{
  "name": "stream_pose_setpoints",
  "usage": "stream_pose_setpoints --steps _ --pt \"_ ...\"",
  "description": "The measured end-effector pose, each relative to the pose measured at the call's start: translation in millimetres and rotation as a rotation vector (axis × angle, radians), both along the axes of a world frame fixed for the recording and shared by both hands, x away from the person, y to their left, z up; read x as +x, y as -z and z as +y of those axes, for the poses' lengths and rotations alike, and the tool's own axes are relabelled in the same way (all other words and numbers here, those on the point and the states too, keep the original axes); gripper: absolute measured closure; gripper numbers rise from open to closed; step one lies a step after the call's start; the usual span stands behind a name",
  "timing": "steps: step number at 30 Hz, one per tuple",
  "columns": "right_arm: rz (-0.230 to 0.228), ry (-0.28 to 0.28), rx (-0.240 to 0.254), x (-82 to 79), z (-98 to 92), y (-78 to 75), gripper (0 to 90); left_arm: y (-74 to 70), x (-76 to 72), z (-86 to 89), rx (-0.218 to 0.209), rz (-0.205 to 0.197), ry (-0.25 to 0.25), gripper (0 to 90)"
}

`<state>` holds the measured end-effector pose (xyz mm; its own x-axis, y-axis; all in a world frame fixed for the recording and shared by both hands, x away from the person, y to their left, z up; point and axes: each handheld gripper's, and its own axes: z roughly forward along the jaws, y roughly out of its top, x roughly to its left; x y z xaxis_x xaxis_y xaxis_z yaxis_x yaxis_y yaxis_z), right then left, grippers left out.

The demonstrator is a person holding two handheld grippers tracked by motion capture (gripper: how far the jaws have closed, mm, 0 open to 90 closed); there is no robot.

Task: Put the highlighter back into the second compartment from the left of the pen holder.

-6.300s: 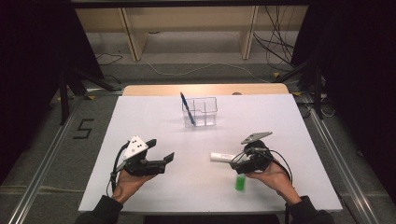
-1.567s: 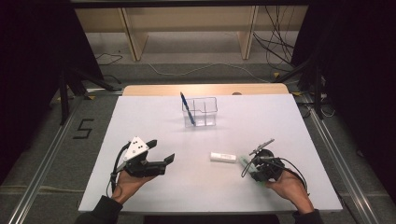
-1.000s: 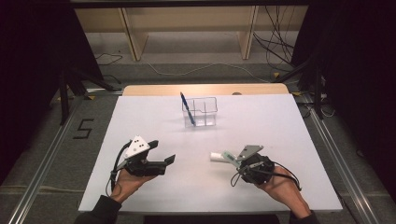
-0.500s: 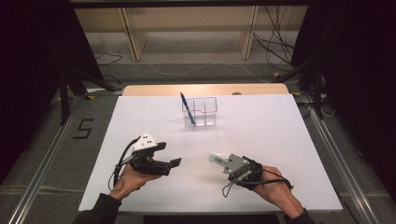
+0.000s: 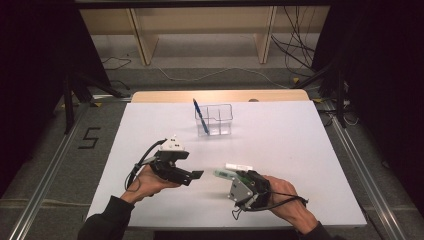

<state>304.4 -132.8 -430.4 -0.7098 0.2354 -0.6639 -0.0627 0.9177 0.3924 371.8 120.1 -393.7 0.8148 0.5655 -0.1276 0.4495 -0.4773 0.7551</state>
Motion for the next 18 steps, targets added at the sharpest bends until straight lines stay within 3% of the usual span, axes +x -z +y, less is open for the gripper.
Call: stream_pose_setpoints --steps 5,9,18 --pt "-0.128 -0.049 -0.074 -6.8 6.8 4.8 67.2 -4.3 3.4 -10.9 0.047 0.037 0.057 17.3" --pt "-0.191 -0.085 -0.138 -11.9 11.9 9.0 67.2 -5.2 4.5 -18.4 0.083 0.057 0.086 17.4" --pt "-0.314 -0.149 -0.194 -16.7 22.2 17.3 67.2 -4.7 6.5 -28.0 0.159 0.103 0.151 18.9"
